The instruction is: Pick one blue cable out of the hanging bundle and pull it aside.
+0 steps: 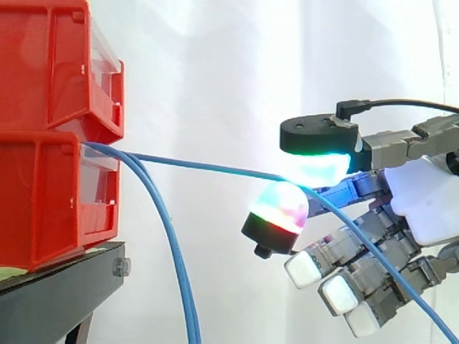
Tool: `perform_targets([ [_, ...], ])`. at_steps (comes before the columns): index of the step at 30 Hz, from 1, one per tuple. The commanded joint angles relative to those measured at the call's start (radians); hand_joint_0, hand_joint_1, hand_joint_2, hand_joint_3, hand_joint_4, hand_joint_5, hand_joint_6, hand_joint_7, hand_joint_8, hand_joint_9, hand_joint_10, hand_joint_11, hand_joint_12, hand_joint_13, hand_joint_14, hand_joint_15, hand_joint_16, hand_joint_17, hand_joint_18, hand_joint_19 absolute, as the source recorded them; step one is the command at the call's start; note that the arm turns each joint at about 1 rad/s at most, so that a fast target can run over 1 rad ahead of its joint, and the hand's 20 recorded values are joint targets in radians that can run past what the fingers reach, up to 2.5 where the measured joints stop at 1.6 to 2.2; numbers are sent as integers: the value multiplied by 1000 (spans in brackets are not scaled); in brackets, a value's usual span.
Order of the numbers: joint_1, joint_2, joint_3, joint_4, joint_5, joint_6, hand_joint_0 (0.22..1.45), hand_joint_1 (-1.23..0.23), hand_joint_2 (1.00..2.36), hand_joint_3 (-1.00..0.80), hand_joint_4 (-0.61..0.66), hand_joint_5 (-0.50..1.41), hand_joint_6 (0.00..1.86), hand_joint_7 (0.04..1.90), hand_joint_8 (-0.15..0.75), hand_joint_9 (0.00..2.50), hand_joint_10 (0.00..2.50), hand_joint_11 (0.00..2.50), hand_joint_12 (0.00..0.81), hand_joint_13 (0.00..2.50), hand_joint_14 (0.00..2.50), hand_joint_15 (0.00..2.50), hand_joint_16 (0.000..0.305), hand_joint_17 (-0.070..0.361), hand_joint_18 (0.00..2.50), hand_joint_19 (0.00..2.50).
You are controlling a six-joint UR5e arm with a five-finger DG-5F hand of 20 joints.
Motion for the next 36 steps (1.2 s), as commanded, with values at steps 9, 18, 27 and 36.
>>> perform_targets([
  [9, 8, 1, -181, 291, 4, -9, 426, -804, 1654, -92, -313, -15, 869, 1064, 231, 961, 5, 187, 303, 964, 12, 345, 47, 107, 814, 328],
  [18, 12, 1, -245, 470, 7, -67, 424, -803, 1668, -95, -311, -14, 867, 1079, 235, 981, 7, 207, 300, 970, 13, 365, 48, 107, 815, 338],
  [27, 12, 1, -259, 469, 4, -104, 423, -802, 1674, -96, -311, -14, 867, 1076, 233, 994, 6, 213, 300, 980, 13, 367, 47, 106, 816, 347],
  [36, 20, 1, -337, 582, 9, -104, 424, -803, 1670, -95, -311, -14, 867, 1077, 237, 1003, 6, 209, 299, 987, 13, 381, 47, 106, 818, 354],
])
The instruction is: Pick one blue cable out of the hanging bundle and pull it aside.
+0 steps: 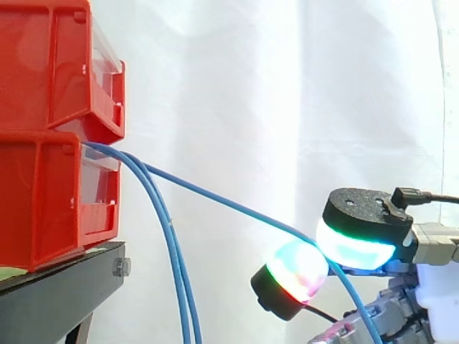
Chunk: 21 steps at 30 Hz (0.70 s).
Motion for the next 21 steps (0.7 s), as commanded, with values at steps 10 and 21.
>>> perform_targets([
  [10, 2, 0, -19, 19, 4, -3, 422, -801, 1683, -98, -314, -13, 865, 1079, 235, 1010, 7, 220, 300, 986, 13, 386, 47, 106, 819, 354],
  [21, 4, 0, -19, 13, 1, -5, 422, -797, 1681, -97, -314, -13, 865, 1078, 234, 1017, 7, 222, 299, 991, 14, 387, 47, 106, 819, 357],
])
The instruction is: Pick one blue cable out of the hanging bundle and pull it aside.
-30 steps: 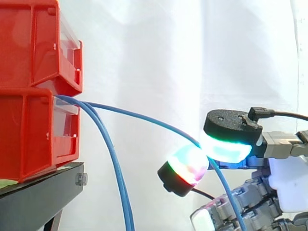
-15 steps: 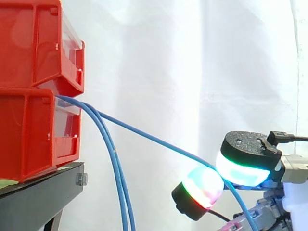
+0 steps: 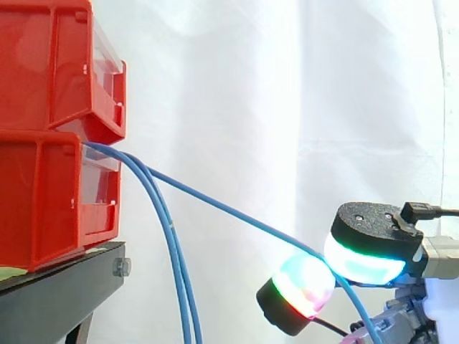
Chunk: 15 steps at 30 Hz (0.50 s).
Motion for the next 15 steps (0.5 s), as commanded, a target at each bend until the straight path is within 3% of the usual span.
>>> perform_targets([
  [1, 0, 0, 0, 0, 1, 0, 421, -796, 1686, -99, -314, -13, 865, 1078, 234, 1018, 7, 216, 299, 991, 13, 385, 47, 106, 820, 353],
  [15, 0, 0, 0, -3, 1, 0, 422, -792, 1681, -97, -312, -13, 864, 1080, 233, 1023, 7, 224, 298, 992, 14, 390, 47, 106, 819, 353],
])
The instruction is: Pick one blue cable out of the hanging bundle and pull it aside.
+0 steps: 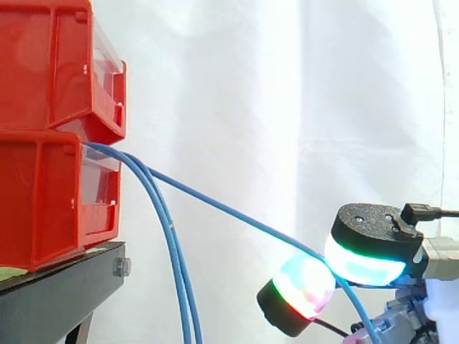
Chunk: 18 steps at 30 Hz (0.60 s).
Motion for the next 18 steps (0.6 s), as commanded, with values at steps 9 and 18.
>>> perform_targets([
  [9, 0, 0, 0, 0, 0, 0, 421, -793, 1690, -105, -316, -13, 863, 1080, 233, 1024, 7, 224, 297, 991, 15, 387, 47, 105, 819, 360],
  [18, 0, 0, 0, 0, 0, 0, 423, -792, 1678, -95, -317, -12, 863, 1075, 231, 1023, 7, 229, 299, 991, 14, 386, 47, 105, 815, 361],
])
